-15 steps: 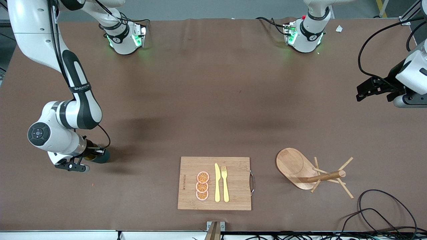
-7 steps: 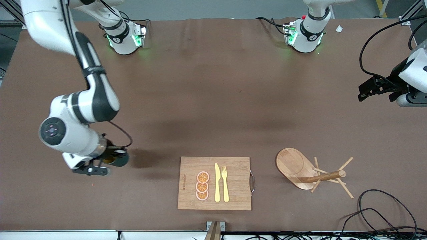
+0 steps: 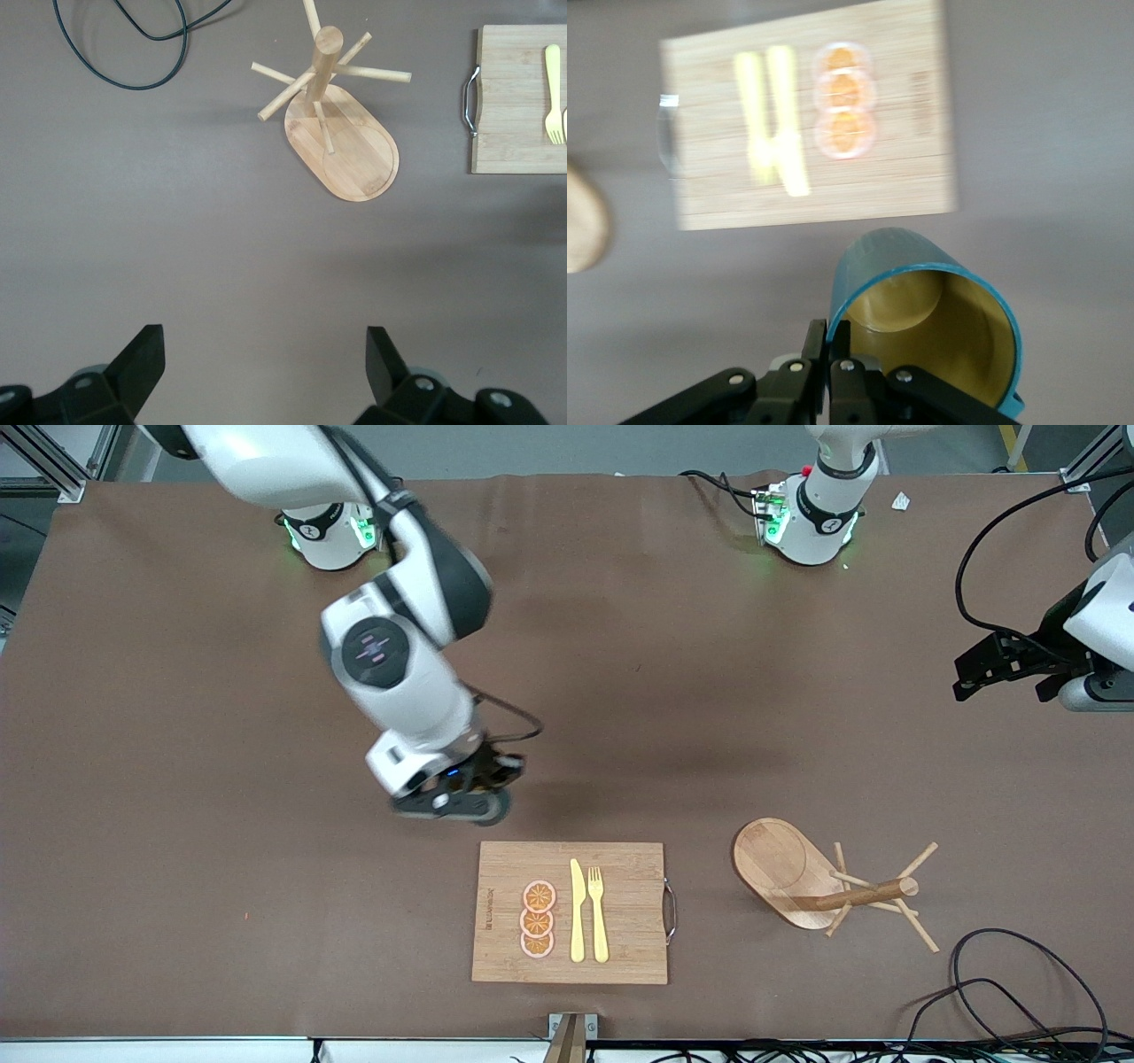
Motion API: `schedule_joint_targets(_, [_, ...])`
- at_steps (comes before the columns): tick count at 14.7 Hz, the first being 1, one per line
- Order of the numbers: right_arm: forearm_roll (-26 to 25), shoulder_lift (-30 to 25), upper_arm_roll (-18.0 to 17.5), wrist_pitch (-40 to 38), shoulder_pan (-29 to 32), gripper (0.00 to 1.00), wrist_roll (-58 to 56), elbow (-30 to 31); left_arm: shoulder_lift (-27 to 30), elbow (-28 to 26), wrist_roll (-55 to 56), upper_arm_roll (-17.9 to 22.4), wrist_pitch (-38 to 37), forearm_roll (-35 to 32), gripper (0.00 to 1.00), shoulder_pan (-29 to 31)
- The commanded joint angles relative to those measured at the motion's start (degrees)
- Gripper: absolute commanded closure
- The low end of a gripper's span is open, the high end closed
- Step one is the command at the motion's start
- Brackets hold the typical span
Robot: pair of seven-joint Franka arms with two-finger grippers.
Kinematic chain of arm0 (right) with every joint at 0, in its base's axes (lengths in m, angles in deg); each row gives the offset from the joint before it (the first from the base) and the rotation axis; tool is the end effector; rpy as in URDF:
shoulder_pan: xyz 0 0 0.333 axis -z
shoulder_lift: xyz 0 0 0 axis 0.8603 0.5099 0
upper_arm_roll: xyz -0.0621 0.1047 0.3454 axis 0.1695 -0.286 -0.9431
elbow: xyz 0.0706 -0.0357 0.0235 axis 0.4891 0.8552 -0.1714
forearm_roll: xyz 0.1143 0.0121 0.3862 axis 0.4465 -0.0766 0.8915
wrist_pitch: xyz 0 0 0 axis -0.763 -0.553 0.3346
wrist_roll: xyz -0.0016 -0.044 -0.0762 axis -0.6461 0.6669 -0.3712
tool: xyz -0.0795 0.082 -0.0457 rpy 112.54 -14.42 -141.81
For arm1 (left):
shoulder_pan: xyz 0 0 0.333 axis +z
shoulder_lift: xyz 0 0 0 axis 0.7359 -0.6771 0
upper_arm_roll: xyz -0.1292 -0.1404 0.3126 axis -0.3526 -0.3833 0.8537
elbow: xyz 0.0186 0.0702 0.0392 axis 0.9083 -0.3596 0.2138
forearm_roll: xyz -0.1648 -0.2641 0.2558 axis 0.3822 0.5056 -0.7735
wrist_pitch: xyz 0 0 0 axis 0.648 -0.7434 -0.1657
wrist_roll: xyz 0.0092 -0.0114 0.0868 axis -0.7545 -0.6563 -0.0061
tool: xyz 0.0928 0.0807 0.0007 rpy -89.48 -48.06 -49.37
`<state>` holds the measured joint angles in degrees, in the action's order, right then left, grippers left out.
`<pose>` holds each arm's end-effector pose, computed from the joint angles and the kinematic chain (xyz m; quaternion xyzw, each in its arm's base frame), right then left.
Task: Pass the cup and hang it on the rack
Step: 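Carry the teal mug with the right gripper toward the table middle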
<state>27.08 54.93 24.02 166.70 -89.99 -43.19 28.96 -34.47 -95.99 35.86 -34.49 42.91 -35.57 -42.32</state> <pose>0.6428 0.4652 0.4518 -0.9915 0.0518 -0.0541 0.1065 0.5920 -0.0492 0.6579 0.9991 -0.0151 0.0389 0.0017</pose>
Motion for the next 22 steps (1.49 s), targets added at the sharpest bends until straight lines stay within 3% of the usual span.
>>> schedule_joint_targets(1, [-0.1,4.8,0.3,8.6,-5.3,0.98,5.9,-3.0,0.4,0.4,-0.4,-0.1,0.3,0.4,0.00,0.2])
schedule_joint_targets(7, [-0.4,11.6,0.6,22.1,-12.6,0.98,16.6,-3.4,1.5,2.2,-1.1,-0.2,-1.8,0.6,0.00,0.3])
schedule_joint_targets(11, [-1.0,15.8,2.2,23.7,-16.9,0.97,22.6,-5.9,1.3,2.2,-0.7,-0.7,-1.8,0.6,0.00,0.1])
schedule_joint_targets(17, [-2.0,17.6,4.2,24.0,-20.6,0.95,22.7,-5.7,1.4,2.6,-0.6,-0.8,-1.9,0.6,0.00,0.1])
schedule_joint_targets(22, [-3.6,18.4,4.5,24.0,-21.0,0.88,22.7,-5.5,1.1,3.2,0.1,-0.8,-4.4,0.3,0.00,-0.7])
